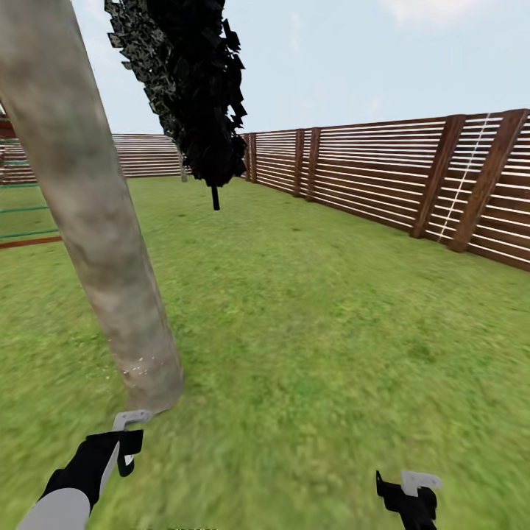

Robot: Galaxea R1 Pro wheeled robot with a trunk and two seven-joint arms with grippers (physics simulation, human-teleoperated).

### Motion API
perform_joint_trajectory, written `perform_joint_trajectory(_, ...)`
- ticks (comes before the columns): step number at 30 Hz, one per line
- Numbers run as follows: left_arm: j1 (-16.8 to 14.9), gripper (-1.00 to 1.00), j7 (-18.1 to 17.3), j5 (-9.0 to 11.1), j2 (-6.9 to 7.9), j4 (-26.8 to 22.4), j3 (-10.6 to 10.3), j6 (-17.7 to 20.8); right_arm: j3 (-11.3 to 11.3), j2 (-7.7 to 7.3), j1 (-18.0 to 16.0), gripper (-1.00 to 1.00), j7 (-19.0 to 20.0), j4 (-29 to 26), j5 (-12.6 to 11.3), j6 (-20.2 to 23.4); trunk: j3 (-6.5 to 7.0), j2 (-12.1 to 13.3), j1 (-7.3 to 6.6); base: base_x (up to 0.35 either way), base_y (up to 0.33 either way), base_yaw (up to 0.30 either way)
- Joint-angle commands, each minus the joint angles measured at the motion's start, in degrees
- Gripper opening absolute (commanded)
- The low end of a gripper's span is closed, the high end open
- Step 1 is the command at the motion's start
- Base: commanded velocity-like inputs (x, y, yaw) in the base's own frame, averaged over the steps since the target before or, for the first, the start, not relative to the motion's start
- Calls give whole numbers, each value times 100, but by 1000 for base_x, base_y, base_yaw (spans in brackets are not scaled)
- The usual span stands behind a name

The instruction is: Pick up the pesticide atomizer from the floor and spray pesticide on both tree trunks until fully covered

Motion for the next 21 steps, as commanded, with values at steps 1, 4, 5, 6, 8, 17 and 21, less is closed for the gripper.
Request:
perform_joint_trajectory(1, -7, -100, -52, -61, -7, -12, 40, 22, 49, -1, 0, 100, -24, -4, -28, -4, -5, -2, -1, 12, -274, 278)
perform_joint_trajectory(4, -6, -100, -55, -60, -7, -12, 38, 22, 49, -1, 0, 100, -27, -4, -28, -4, -5, -2, -1, 3, -274, 278)
perform_joint_trajectory(5, -6, -100, -54, -60, -7, -12, 38, 22, 49, 2, 0, 100, -25, -4, -28, -4, -5, -2, -1, 0, -274, 278)
perform_joint_trajectory(6, -7, -100, -55, -60, -7, -12, 38, 22, 49, 2, 0, 100, -25, -4, -28, -4, -5, -2, -1, -13, -270, 278)
perform_joint_trajectory(8, -19, -100, -56, -60, -7, -27, 36, 22, 50, 1, 0, 100, -24, -4, -28, -4, -5, -2, -1, -7, -77, 278)
perform_joint_trajectory(17, -536, -100, -258, -93, -49, -208, -154, 124, 49, -1, 0, 100, -33, -4, -28, -4, -5, -2, -1, -1, -5, 176)
perform_joint_trajectory(21, -823, -100, -259, -89, -150, -704, -514, 531, 50, -8, 0, 100, -31, -4, -28, -4, -5, -2, -1, -193, 0, 2)
